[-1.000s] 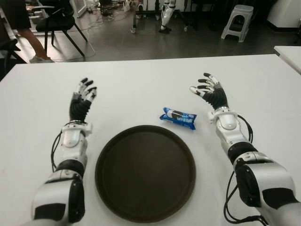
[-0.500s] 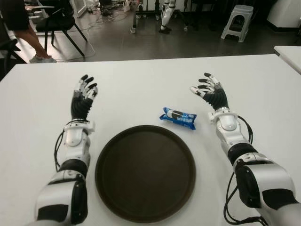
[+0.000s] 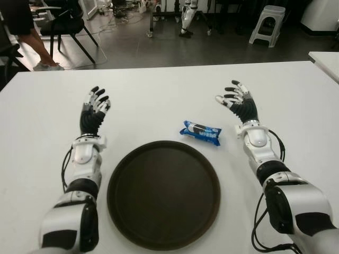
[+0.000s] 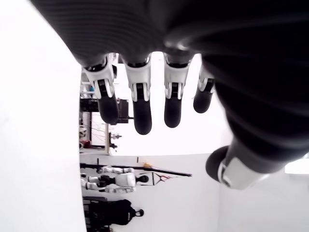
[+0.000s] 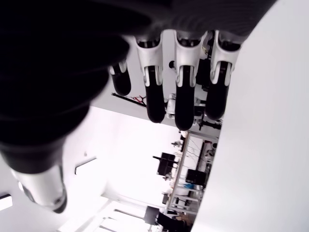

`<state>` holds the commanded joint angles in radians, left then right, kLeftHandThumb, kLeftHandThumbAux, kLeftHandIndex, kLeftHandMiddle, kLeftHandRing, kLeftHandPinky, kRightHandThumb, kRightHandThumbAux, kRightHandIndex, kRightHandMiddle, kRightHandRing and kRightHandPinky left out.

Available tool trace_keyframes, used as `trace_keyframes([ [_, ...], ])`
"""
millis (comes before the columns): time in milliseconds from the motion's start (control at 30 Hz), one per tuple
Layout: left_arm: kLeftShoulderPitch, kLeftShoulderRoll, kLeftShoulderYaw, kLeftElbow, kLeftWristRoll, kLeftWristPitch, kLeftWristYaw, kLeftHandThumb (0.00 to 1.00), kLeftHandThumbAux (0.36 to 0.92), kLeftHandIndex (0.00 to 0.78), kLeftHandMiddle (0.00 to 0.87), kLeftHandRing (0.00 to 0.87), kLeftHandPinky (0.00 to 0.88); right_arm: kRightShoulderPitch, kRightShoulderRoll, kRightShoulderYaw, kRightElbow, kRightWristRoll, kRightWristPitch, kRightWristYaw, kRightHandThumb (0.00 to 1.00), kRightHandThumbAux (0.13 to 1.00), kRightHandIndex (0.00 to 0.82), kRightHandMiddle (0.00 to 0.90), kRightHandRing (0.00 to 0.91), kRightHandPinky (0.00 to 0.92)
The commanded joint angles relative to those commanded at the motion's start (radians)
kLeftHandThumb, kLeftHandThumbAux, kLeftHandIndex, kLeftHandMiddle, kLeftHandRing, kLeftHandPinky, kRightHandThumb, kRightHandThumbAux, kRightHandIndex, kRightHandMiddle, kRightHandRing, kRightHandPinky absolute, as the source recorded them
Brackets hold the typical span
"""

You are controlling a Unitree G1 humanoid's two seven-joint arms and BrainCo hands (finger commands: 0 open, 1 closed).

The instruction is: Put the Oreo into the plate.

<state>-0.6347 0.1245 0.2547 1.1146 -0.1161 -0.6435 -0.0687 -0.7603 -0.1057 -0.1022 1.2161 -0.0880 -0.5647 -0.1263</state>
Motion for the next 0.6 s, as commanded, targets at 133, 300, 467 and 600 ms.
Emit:
trace_keyframes([
  [133,-0.007,-0.003,-0.001,-0.006,0.002,-0.015,0.012,0.058,0.699,0.103,0.176,0.162,0.148,0.000,0.000,0.003,-0.013,-0.005,0.001,-0.015,0.075,0.634,0.164,0.269,0.274,0.288],
  [300,-0.002,-0.002,-0.005,-0.009,0.006,-0.022,0.016,0.055,0.690,0.109,0.183,0.169,0.147,0.002,-0.006,0.010,-0.029,-0.013,-0.007,-0.027,0.086,0.648,0.178,0.274,0.279,0.296],
  [467,0.003,-0.002,-0.005,-0.001,0.004,-0.024,0.008,0.061,0.684,0.108,0.185,0.172,0.163,0.009,-0.023,0.038,-0.065,-0.047,-0.023,-0.050,0.091,0.676,0.176,0.267,0.278,0.299],
  [600,0.006,-0.001,-0.008,-0.001,0.007,-0.022,0.006,0.064,0.675,0.107,0.185,0.170,0.167,0.012,-0.042,0.071,-0.123,-0.087,-0.017,-0.064,0.076,0.688,0.168,0.255,0.267,0.283],
])
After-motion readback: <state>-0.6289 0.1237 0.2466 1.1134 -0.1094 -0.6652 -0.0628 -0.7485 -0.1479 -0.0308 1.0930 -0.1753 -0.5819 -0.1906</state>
